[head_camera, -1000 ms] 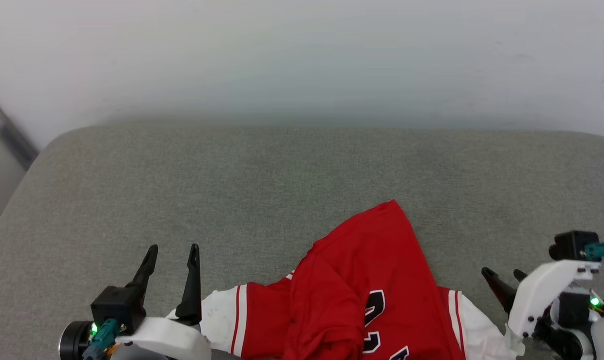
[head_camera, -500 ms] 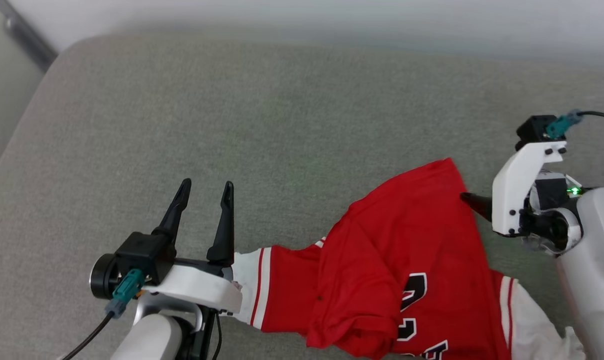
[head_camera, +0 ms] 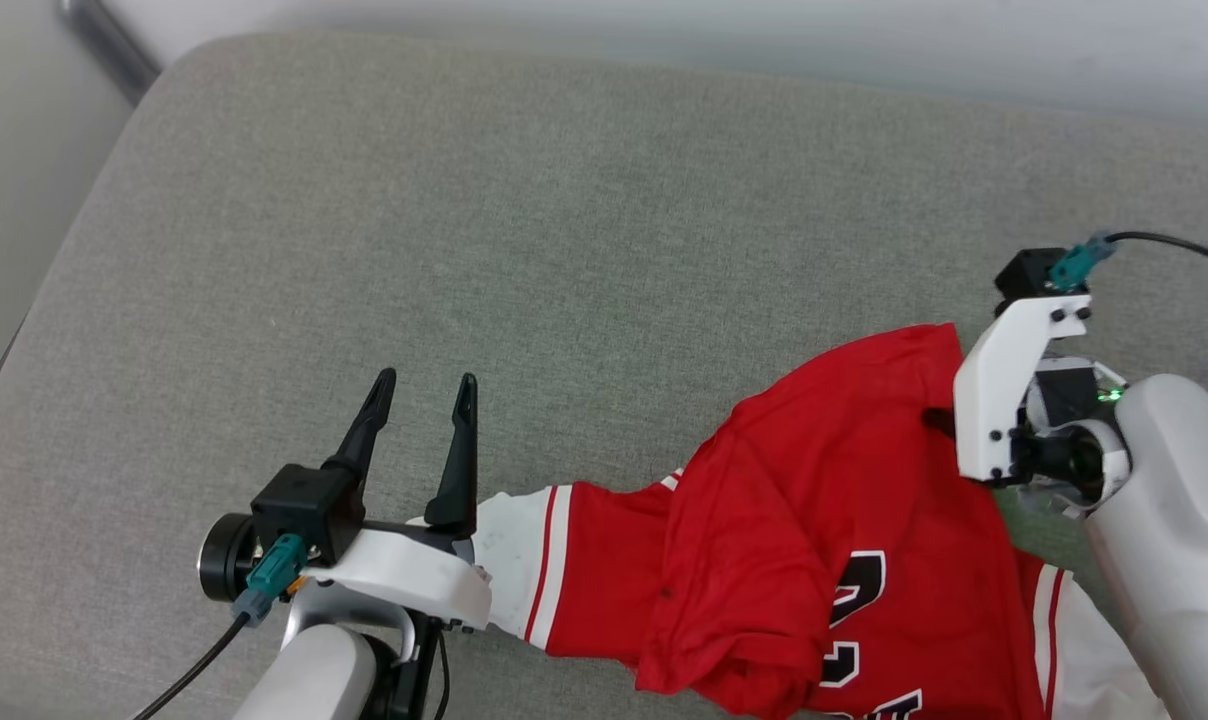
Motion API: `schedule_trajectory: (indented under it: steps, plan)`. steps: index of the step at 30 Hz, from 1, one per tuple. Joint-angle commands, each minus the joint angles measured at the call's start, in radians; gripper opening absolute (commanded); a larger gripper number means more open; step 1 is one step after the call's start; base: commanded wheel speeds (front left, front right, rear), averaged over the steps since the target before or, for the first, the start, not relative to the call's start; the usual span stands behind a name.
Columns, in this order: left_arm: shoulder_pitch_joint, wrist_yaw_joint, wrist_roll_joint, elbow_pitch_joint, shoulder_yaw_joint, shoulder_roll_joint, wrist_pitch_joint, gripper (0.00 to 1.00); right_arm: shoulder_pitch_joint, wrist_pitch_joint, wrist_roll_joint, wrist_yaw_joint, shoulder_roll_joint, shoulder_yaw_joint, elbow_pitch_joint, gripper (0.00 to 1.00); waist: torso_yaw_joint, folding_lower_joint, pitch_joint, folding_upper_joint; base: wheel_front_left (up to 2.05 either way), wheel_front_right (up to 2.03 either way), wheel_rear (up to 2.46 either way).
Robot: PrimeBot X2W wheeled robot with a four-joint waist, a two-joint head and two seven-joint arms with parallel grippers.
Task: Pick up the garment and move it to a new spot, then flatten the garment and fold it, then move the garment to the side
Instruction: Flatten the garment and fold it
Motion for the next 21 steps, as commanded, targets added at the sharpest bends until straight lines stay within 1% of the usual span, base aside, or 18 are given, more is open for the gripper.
schedule_trajectory:
  steps: [1,2,3,4,7,11,15,18,21]
  plan:
    - [0.011,-0.002,-0.001,0.007,-0.002,0.004,-0.005,1.00,0.020,-0.020,-0.001,0.000,-0.002,0.027,0.006,0.00,-0.008,-0.0002,-0.024,0.0000,0.00,0.00,0.00]
    - [0.018,-0.002,-0.003,0.011,-0.002,0.008,-0.004,1.00,0.010,-0.044,0.001,0.000,-0.013,0.040,-0.004,0.00,-0.011,-0.0002,-0.036,0.0000,0.00,0.00,0.00]
    - [0.036,0.003,-0.011,0.019,0.001,0.018,0.005,1.00,-0.021,-0.123,0.011,0.000,-0.032,0.076,-0.037,0.00,-0.024,-0.0002,-0.077,0.0000,0.00,0.00,0.00]
    - [0.043,0.004,-0.012,0.018,0.003,0.021,0.008,1.00,-0.029,-0.150,0.014,0.000,-0.038,0.085,-0.052,0.00,-0.029,-0.0002,-0.089,0.0000,0.00,0.00,0.00]
    - [0.063,0.015,-0.018,0.010,0.009,0.028,0.016,1.00,-0.042,-0.217,0.032,0.000,-0.053,0.112,-0.108,0.00,-0.047,-0.0002,-0.127,0.0000,0.00,0.00,0.00]
    - [0.100,0.033,-0.026,-0.004,0.020,0.046,0.030,1.00,-0.012,-0.270,0.032,0.000,-0.075,0.173,-0.235,0.00,-0.079,-0.0002,-0.181,0.0000,0.00,0.00,0.00]
    - [0.144,0.055,-0.034,-0.025,0.028,0.059,0.043,1.00,0.092,-0.280,0.036,0.000,-0.105,0.236,-0.403,0.00,-0.113,-0.0002,-0.232,0.0000,0.00,0.00,0.00]
    - [0.183,0.071,-0.039,-0.045,0.034,0.070,0.052,1.00,0.225,-0.247,0.058,0.000,-0.126,0.284,-0.528,0.00,-0.141,-0.0002,-0.262,0.0000,0.00,0.00,0.00]
    - [0.208,0.084,-0.044,-0.065,0.039,0.077,0.059,1.00,0.362,-0.216,0.076,-0.001,-0.146,0.313,-0.625,0.00,-0.161,-0.0002,-0.273,0.0000,0.00,0.00,0.00]
